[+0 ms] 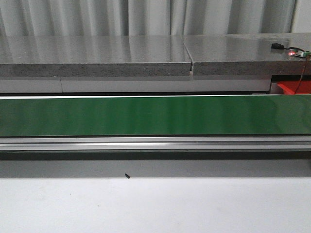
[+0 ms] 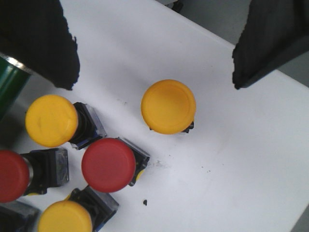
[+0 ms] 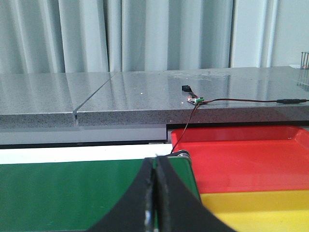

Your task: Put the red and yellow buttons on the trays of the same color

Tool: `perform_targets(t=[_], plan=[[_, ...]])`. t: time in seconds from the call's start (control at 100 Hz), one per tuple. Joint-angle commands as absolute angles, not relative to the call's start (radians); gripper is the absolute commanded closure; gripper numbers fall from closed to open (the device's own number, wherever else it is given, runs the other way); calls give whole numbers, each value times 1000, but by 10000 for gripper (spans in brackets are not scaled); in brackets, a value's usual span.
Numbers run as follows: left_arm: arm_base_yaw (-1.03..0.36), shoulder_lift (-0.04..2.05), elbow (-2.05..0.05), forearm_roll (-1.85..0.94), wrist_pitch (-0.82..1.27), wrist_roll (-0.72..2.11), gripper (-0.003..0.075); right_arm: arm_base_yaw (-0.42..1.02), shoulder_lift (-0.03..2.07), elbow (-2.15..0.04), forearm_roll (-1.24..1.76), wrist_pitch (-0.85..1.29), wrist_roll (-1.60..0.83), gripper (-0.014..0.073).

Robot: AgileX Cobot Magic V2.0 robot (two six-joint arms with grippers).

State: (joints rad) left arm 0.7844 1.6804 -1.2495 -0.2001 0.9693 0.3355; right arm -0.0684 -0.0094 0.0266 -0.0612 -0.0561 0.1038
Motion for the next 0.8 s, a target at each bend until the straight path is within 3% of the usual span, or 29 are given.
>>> perform_targets(t=[0.0, 0.67, 0.79], plan=[[788, 1667, -1274, -220, 939, 347, 99, -72, -31, 13, -67, -140, 98, 655], [795, 1816, -1274, -243, 823, 358, 101, -72, -31, 13, -67, -140, 98, 655], [795, 1819, -1274, -243, 801, 367, 190, -72, -31, 13, -67, -140, 98, 655]])
